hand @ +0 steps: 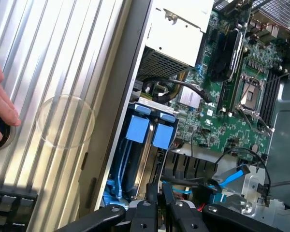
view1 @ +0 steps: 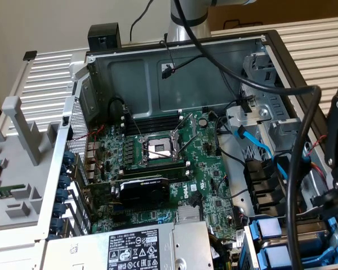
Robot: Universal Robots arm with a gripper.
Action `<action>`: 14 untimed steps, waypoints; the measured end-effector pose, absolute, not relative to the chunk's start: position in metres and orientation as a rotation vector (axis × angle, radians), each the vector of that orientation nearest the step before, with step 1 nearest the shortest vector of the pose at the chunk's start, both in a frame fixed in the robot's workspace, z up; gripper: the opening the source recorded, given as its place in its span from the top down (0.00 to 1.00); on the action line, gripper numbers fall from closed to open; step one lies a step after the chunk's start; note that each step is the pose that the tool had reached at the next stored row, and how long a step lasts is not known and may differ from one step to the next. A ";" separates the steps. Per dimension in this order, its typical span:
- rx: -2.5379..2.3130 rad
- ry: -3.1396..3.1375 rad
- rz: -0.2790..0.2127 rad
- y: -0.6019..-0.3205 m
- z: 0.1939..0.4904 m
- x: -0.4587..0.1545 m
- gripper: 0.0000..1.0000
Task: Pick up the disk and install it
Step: 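Insert the first disk wire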
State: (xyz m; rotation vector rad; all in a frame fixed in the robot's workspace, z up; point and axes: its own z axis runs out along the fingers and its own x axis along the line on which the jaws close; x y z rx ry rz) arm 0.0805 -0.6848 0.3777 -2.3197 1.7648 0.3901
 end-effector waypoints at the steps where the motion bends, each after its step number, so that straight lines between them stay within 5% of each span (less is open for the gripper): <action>1: -2.324 1.770 0.384 -0.685 0.379 0.080 0.84; 14: -2.371 1.826 0.315 -0.676 0.392 0.081 0.84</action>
